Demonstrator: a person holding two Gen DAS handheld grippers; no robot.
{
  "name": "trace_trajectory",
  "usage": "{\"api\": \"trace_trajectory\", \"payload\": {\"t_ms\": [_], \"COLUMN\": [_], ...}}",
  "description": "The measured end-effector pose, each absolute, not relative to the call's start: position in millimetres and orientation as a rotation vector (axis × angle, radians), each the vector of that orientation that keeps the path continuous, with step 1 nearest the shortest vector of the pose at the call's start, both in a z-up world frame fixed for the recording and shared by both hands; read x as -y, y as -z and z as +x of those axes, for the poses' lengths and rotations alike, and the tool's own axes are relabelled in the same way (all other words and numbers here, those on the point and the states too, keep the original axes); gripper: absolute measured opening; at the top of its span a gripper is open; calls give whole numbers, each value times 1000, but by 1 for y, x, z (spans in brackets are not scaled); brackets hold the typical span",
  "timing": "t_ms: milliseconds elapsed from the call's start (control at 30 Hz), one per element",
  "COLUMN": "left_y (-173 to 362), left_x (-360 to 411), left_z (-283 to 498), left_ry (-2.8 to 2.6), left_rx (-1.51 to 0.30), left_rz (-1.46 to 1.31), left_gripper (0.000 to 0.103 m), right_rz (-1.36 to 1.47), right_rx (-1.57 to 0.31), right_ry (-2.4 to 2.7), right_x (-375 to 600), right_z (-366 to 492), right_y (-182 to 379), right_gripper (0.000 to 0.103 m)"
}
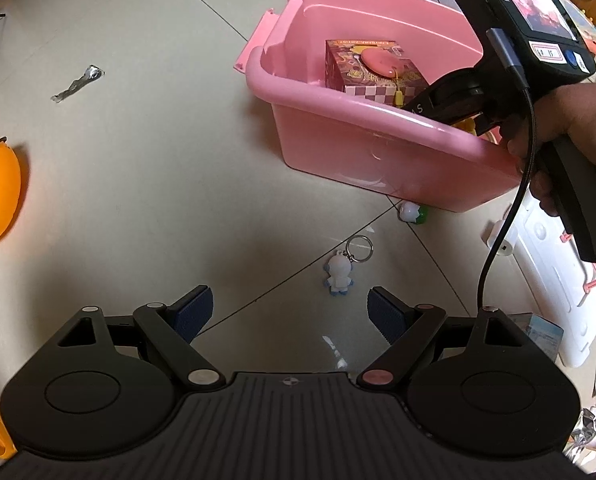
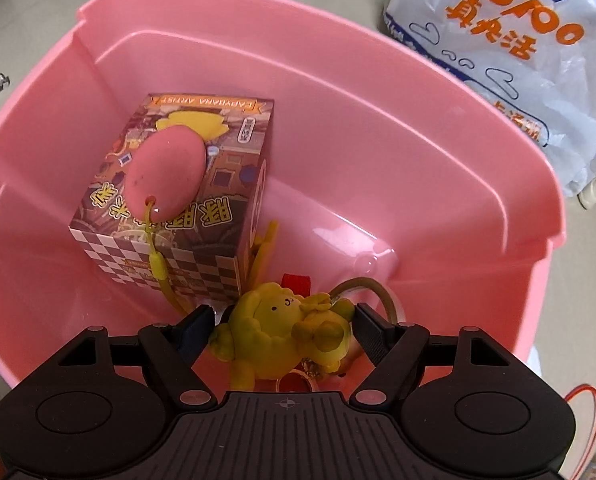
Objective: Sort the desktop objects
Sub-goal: 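Lower the plush into the pink bin and open the right tool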
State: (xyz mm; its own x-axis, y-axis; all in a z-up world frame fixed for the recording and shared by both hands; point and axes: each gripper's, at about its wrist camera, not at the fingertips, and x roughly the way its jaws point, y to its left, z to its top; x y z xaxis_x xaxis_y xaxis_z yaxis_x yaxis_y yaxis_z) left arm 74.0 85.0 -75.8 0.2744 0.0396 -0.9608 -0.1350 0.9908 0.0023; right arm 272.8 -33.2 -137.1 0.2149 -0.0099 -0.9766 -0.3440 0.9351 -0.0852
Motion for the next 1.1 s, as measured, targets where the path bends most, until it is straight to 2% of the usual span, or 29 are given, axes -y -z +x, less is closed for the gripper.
{"api": "trace_trajectory", "payload": {"t_ms": [567, 967, 1100], "left_y": [76, 75, 75], "left_x": [-87, -87, -87], "left_z": [75, 76, 76], "left_ry": [-130, -135, -139], "left_rx": [-1291, -1296, -1299], "left_rz": [-101, -108, -116], "left_gripper": [87, 87, 87], "right_rz": [-320, -328, -357], "right_rx": [-1453, -1431, -1402], "right_ry": [-205, -191, -182], "right_x": [31, 31, 28], "right_z": [280, 276, 273], "right_y": [148, 146, 142], "right_gripper": [73, 73, 78]}}
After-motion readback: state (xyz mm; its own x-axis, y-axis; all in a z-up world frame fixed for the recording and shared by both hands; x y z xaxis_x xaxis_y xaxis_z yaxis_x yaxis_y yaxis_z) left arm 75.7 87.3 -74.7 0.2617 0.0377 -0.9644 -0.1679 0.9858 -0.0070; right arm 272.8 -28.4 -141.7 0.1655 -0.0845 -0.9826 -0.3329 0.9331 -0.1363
